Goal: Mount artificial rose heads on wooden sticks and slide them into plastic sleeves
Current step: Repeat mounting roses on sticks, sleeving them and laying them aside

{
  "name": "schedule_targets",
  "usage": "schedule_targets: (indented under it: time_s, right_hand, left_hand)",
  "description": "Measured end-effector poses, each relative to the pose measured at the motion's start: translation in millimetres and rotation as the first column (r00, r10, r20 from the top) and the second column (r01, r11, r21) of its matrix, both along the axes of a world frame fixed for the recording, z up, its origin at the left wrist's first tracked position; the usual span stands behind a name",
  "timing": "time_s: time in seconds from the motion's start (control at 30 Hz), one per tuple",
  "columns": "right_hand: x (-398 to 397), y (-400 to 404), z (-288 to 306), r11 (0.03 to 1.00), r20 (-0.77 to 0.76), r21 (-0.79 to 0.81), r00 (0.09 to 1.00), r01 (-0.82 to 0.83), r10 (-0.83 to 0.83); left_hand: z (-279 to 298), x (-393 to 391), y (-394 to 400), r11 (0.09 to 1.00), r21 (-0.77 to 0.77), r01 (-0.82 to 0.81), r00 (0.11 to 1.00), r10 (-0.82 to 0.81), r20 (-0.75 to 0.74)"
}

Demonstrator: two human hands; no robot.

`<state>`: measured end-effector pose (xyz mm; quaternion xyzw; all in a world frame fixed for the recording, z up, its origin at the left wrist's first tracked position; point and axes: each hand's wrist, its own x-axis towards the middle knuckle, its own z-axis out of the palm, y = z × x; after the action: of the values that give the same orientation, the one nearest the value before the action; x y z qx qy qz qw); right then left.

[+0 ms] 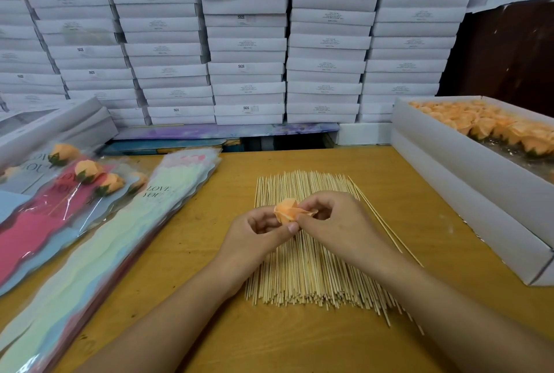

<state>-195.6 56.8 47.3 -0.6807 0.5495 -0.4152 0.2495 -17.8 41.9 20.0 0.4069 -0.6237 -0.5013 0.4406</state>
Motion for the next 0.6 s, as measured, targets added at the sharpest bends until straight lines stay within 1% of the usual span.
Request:
schedule_targets:
  time_s: [0.17,0.23,0.27,0.33,0.4,0.43,0.5,0.53,0.6]
  right_hand:
    - [-5.8,0.0,2.4,0.999,0.041,0.011,0.998,-0.051,0.051]
    - [-18.3,-5.4,4.9,1.0,0.045,0.012,0.999,-0.022,0.021]
    - [-28.6,-10.4,5.4,1.0,0.024,0.006,0.999,0.027,-0.027]
    - [-54.0,-20.3,6.3,0.985,-0.069,0.014,0.983,0.174,-0.172]
    - [-81.9,-29.0,2.9,0.946,-0.212,0.096,0.934,0.311,-0.286]
    - [-94.7,-32.2,-0.4,0.915,-0.307,0.154,0.899,0.372,-0.313]
    - [-114.8,-34.4,-6.5,0.854,-0.476,0.246,0.824,0.459,-0.306]
    - [-121.0,-34.0,-8.2,0.837,-0.514,0.272,0.807,0.475,-0.291]
    - [-126.9,-33.2,-8.9,0.835,-0.511,0.303,0.818,0.46,-0.265]
  left_hand:
    - [2.4,2.0,-1.5,0.996,0.064,-0.056,0.998,0.057,-0.015]
    - [2.0,4.5,-3.3,0.99,0.115,-0.084,0.995,0.089,-0.037]
    - [1.8,6.0,-3.9,0.985,0.147,-0.095,0.993,0.104,-0.059]
    - [1.7,8.5,-5.4,0.974,0.211,-0.086,0.985,0.116,-0.131]
    - [2.1,10.0,-7.4,0.966,0.253,-0.059,0.97,0.115,-0.212]
    - [2.2,10.7,-8.4,0.961,0.27,-0.054,0.962,0.123,-0.246]
    - [1.7,11.9,-10.7,0.955,0.291,-0.051,0.949,0.137,-0.283]
    - [1.0,12.5,-11.7,0.955,0.294,-0.048,0.947,0.137,-0.291]
    - [0.0,13.1,-12.8,0.953,0.299,-0.042,0.945,0.135,-0.299]
